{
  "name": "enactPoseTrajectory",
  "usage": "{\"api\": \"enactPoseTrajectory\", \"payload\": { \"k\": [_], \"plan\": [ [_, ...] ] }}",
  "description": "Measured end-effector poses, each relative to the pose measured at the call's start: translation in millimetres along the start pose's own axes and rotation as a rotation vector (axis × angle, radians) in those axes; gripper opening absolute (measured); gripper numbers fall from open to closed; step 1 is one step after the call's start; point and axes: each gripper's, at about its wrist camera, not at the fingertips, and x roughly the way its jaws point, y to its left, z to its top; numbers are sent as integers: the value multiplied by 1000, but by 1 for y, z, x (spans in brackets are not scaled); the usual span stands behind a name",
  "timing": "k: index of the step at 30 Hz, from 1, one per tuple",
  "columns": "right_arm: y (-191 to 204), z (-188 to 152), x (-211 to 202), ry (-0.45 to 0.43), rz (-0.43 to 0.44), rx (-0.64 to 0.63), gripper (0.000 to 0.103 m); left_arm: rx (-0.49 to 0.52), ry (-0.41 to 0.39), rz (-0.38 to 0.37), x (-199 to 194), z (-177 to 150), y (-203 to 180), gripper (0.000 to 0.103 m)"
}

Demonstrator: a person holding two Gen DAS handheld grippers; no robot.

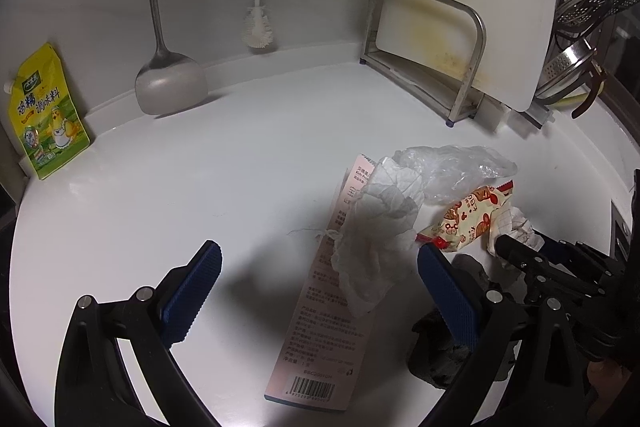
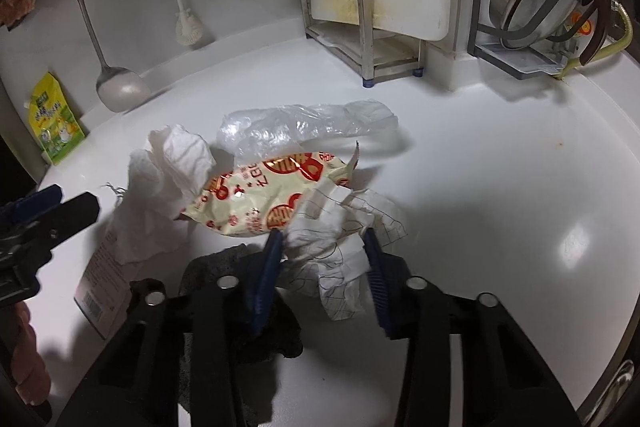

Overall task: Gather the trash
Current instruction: 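Grasp the crumpled patterned paper with the right tool while the left tool grasps white tissue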

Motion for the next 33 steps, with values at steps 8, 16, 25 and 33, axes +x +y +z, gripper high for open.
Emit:
{"api": "enactPoseTrajectory", "payload": {
  "k": [8,16,25,33],
  "plan": [
    [-19,-8,-26,-29,-11,63,35,7,7,-4,14,4,-15,97],
    [-39,-26,-51,-39,-22,129,35,35,-8,32,33,12,-31,95],
    [-48,-43,-63,-33,-25,164,35,87,18,54,44,7,-47,47],
    [-48,-49,-71,-37,-12,178,35,72,24,-11,30,9,-42,8]
  ]
}}
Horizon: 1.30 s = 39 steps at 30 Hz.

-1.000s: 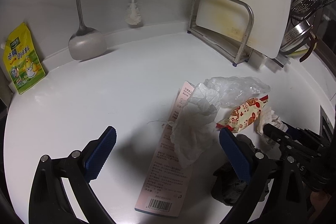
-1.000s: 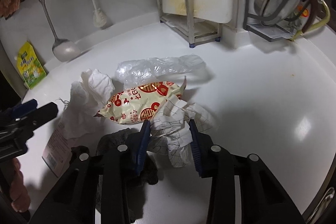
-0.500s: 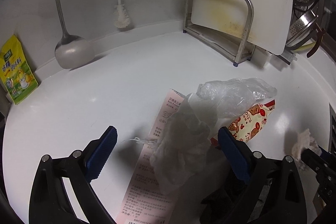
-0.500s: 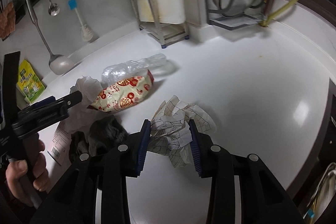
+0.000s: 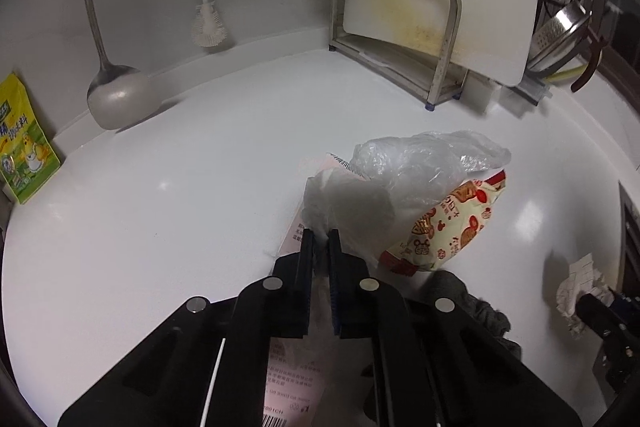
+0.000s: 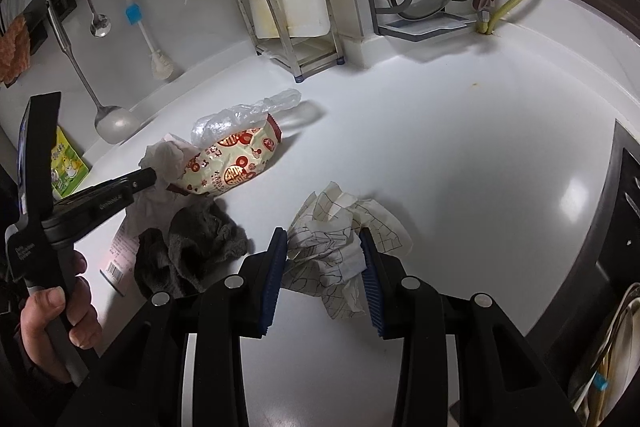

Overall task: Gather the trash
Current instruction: 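Grasp the crumpled patterned paper with the right tool while the left tool grasps white tissue, then carry the tissue and crumpled paper over the grey bin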

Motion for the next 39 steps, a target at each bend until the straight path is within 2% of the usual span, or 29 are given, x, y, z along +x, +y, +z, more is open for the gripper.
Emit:
{"api": "enactPoseTrajectory", "payload": {
  "k": [10,16,25,39],
  "plan": [
    [4,-10,-24,-17,25,7,35,-20,-63,-13,-60,3,12,7],
    [7,-26,-48,-12,38,-4,35,-8,-78,4,-104,-13,19,7],
    [3,-65,-104,18,69,-7,35,2,-32,26,-169,-73,16,7],
    [-4,-142,-184,104,144,-125,35,20,9,17,-252,-166,-37,7]
  ]
}}
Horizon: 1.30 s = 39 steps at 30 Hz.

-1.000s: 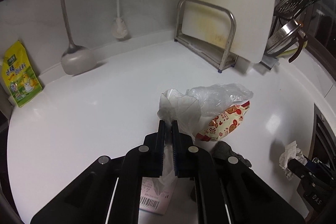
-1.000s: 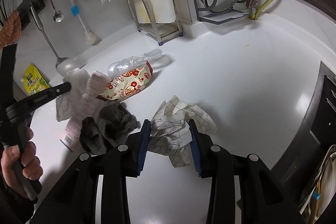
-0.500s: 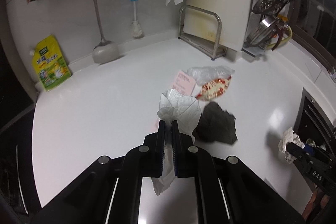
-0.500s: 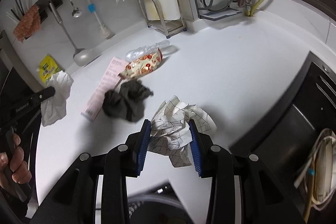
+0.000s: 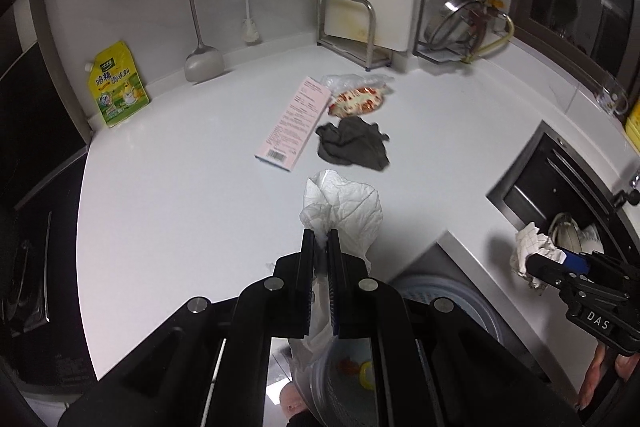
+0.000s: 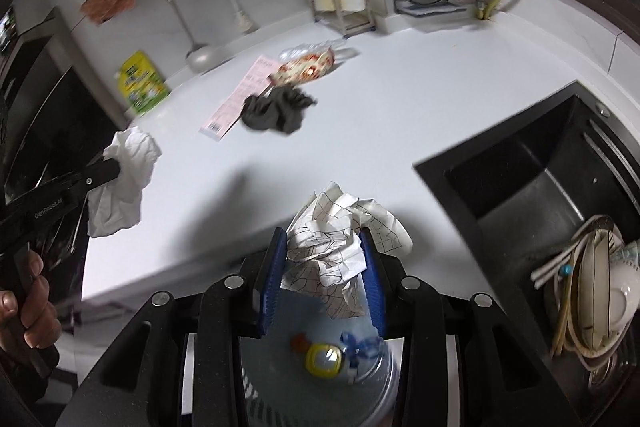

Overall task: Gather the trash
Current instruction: 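Carry the tissue and crumpled paper over the grey bin, then open both tools to drop the tissue and paper into the bin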

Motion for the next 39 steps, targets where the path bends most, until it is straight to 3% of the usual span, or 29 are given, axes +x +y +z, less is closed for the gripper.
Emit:
{"api": "enactPoseTrajectory", "payload": {
  "k": [14,26,39],
  "plan": [
    [11,-61,-24,88,75,-113,35,-26,33,20,-23,-64,-44,7],
    [9,-78,-22,121,86,-151,36,-50,117,13,-14,-97,-56,7],
    [16,-87,-5,171,113,-163,37,-47,193,-13,0,-108,-60,8]
  ]
}}
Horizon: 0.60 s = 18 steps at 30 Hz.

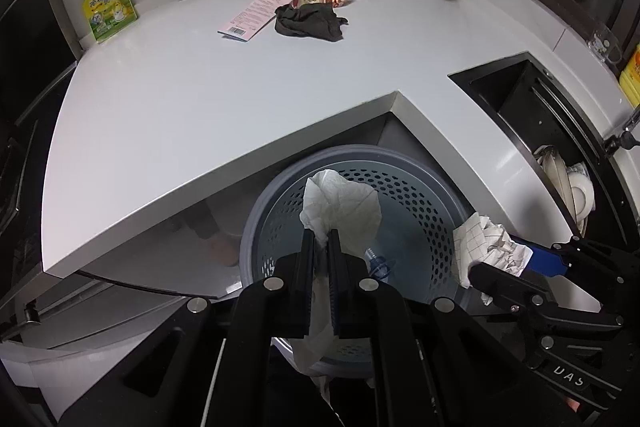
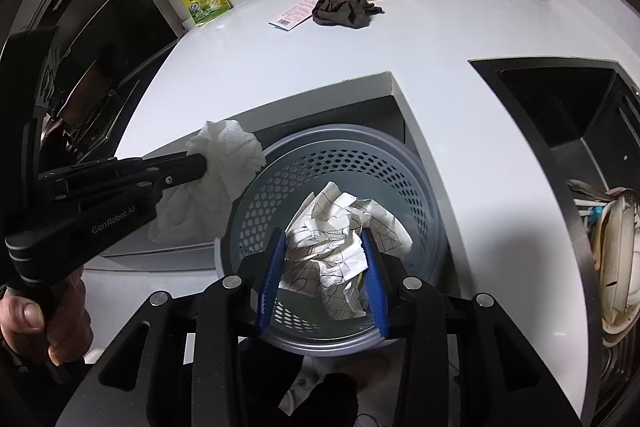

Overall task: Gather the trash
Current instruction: 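Open both tools to drop the tissue and paper into the bin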

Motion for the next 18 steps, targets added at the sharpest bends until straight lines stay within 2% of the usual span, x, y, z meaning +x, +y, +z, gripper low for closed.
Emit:
{"api": "enactPoseTrajectory", "payload": {
  "k": [10,13,15,17,18],
  "plan": [
    [2,6,3,-3,7,2,37,-7,9,-5,0,2,4,11],
    [3,7,3,-7,5,3,42,-9,8,-3,-1,3,5,13],
    [3,7,2,-10,4,4,46,-14,6,1,-2,3,7,25],
    [3,7,1,-18,1,8,55,-25,1,2,-3,3,10,51],
    [2,8,0,-21,0,10,55,-30,-4,3,-4,3,11,54]
  ]
}}
